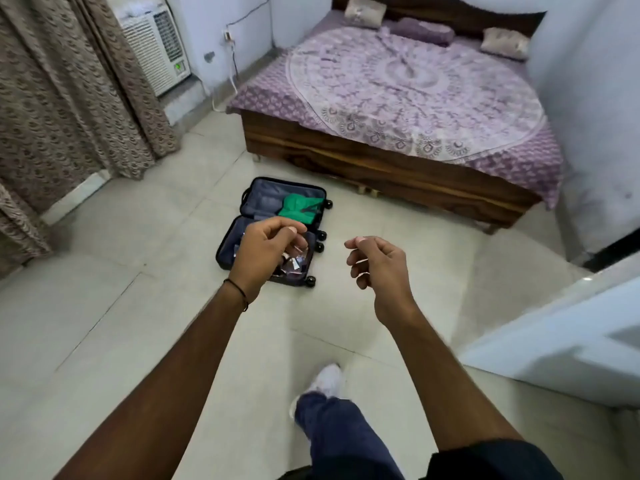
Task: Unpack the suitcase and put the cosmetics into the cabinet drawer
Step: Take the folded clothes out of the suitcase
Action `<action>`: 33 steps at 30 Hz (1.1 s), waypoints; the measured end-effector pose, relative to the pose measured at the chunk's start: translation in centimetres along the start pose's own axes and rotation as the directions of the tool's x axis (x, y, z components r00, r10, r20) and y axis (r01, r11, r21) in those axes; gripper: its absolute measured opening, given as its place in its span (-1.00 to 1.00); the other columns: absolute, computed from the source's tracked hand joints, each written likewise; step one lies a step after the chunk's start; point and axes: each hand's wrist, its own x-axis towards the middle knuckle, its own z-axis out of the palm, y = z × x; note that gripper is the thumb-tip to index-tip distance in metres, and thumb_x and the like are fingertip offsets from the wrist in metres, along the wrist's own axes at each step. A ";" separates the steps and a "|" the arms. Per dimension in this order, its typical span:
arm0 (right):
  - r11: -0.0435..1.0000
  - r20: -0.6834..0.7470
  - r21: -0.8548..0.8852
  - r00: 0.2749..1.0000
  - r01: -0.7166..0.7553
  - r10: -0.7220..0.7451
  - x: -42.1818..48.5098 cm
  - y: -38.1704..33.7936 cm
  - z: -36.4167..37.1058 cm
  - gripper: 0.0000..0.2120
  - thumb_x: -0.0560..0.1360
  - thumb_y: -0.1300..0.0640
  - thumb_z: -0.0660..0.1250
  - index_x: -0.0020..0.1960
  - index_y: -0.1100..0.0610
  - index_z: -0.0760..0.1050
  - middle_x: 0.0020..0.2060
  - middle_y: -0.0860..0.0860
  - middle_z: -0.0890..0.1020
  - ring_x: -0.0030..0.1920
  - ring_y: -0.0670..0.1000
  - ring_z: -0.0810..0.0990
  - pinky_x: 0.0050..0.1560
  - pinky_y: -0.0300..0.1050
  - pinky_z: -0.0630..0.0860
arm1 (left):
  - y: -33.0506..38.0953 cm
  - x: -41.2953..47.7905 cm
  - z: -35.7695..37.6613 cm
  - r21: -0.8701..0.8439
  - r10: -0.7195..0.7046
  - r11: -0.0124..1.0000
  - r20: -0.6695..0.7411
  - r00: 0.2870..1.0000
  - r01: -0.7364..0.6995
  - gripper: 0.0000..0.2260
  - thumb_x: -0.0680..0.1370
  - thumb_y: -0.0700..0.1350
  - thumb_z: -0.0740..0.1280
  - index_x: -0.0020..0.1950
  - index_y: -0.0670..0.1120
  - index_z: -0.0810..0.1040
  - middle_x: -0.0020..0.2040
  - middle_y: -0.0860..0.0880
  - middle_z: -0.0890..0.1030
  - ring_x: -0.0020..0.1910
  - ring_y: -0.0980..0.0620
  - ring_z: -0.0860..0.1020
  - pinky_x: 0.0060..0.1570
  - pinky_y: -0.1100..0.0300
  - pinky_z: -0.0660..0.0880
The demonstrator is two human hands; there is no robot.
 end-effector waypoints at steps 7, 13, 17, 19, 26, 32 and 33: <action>0.996 0.005 0.034 0.996 -0.086 0.086 20.6 -1.4 6.0 -0.79 0.62 0.21 0.22 -0.05 0.25 0.60 -0.39 0.03 0.56 -0.42 -0.03 0.45 -0.45 -0.20 0.31 | -2.1 18.1 -2.2 0.024 -0.125 0.992 -0.047 0.991 0.126 -0.82 0.61 -0.28 0.23 0.04 -0.28 0.63 -0.13 -0.26 0.67 -0.37 0.06 0.55 -0.38 0.21 0.44; 0.988 0.052 0.011 0.987 -0.152 0.151 34.5 -3.6 11.2 -0.79 0.63 0.20 0.23 0.02 0.31 0.59 -0.38 0.03 0.59 -0.44 -0.04 0.48 -0.44 -0.19 0.33 | -1.7 32.0 -4.1 0.076 -0.210 0.974 -0.052 0.976 0.213 -0.81 0.62 -0.31 0.21 0.06 -0.32 0.61 -0.16 -0.22 0.64 -0.40 0.13 0.54 -0.43 0.40 0.41; 0.983 0.057 -0.033 0.982 -0.180 0.182 42.3 -3.5 14.3 -0.78 0.62 0.19 0.23 0.04 0.32 0.58 -0.35 0.05 0.59 -0.44 -0.06 0.50 -0.44 -0.19 0.35 | -3.4 40.3 -5.4 0.111 -0.282 0.953 -0.009 0.959 0.281 -0.81 0.62 -0.29 0.21 0.07 -0.31 0.61 -0.14 -0.21 0.66 -0.36 0.07 0.55 -0.42 0.40 0.42; 0.981 0.074 -0.044 0.978 -0.190 0.193 44.3 -3.2 15.2 -0.79 0.63 0.18 0.23 0.03 0.30 0.57 -0.34 0.06 0.58 -0.44 -0.05 0.48 -0.45 -0.18 0.34 | -4.3 42.6 -6.1 0.088 -0.289 0.953 -0.010 0.957 0.289 -0.81 0.62 -0.29 0.21 0.07 -0.30 0.61 -0.14 -0.21 0.66 -0.35 0.05 0.55 -0.42 0.38 0.43; 0.948 -0.038 -0.087 0.952 -0.305 0.302 58.4 -0.3 20.5 -0.81 0.62 0.17 0.24 0.01 0.27 0.56 -0.30 0.09 0.58 -0.45 -0.04 0.49 -0.48 -0.21 0.36 | -10.2 58.5 -8.2 0.122 -0.384 0.920 0.097 0.918 0.372 -0.81 0.62 -0.29 0.21 0.04 -0.27 0.61 -0.18 -0.16 0.65 -0.36 0.01 0.54 -0.38 0.28 0.46; 0.893 -0.097 -0.041 0.891 -0.449 0.444 68.4 7.3 21.8 -0.85 0.61 0.13 0.26 -0.03 0.19 0.54 -0.29 0.09 0.58 -0.43 -0.03 0.48 -0.43 -0.20 0.36 | -20.1 67.7 -6.7 0.217 -0.514 0.849 0.132 0.848 0.481 -0.80 0.62 -0.26 0.20 0.05 -0.27 0.61 -0.15 -0.17 0.66 -0.35 0.02 0.53 -0.46 0.40 0.41; 0.880 -0.094 -0.029 0.878 -0.474 0.470 70.2 9.7 21.7 -0.85 0.60 0.12 0.26 -0.03 0.20 0.53 -0.30 0.08 0.58 -0.43 -0.03 0.47 -0.43 -0.19 0.36 | -22.6 69.0 -6.2 0.232 -0.533 0.836 0.130 0.836 0.497 -0.80 0.62 -0.25 0.21 0.05 -0.26 0.61 -0.13 -0.17 0.66 -0.34 0.02 0.54 -0.47 0.41 0.40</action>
